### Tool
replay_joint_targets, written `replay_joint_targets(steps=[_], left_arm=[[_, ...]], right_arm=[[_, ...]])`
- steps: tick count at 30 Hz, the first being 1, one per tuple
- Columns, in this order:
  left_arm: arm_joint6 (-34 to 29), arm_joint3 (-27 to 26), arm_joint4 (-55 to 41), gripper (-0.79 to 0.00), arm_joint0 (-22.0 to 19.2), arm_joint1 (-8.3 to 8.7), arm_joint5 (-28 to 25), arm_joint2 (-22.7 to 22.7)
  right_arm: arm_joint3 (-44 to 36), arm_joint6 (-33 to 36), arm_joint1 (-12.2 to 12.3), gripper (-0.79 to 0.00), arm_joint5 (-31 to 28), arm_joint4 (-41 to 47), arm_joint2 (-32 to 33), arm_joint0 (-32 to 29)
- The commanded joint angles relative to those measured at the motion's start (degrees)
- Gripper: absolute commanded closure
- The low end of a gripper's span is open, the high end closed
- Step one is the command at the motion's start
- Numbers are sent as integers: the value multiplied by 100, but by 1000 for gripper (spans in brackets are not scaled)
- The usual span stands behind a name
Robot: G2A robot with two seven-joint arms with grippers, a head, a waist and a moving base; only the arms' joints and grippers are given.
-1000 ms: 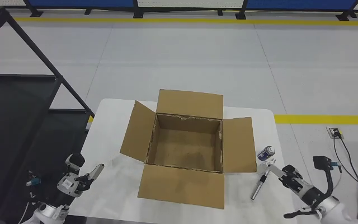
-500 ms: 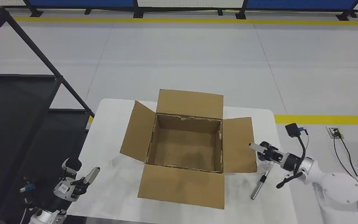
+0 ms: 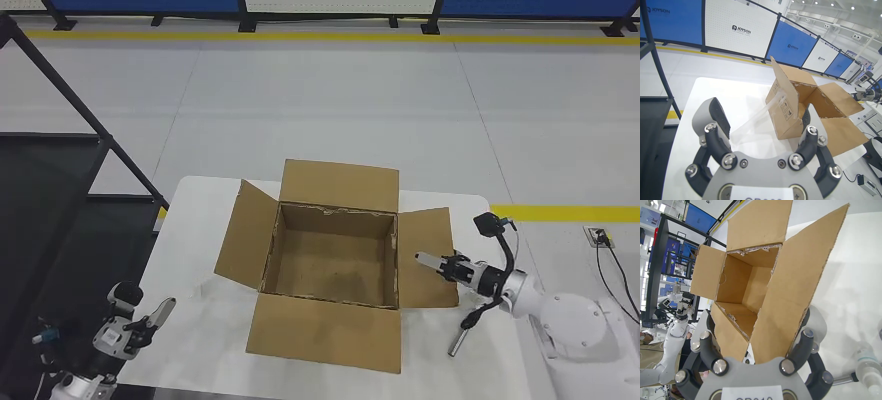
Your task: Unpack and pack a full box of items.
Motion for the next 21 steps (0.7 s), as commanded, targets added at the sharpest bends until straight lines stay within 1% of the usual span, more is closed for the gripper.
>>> replay_joint_targets(steps=[1,10,14,17,21], left_arm=[[-16,13,-6,-785,-16,0,-19,-1],[-25,87,-18,-785,-51,-3,-124,-41],[-19,98,-47,-785,-44,-4,-178,-77],[-23,99,-59,-785,-48,-5,-220,-83],[-60,111,-93,-785,-99,-1,-311,-91]], right_arm=[[-78,-40,2,-785,82,-66,-71,-6],[-230,-247,-9,-785,362,-267,-471,62],[-316,-446,-1,-785,572,-443,-489,19],[-636,-550,43,-785,739,-611,-208,-302],[-1500,-767,116,-785,1034,-1030,442,-1199]])
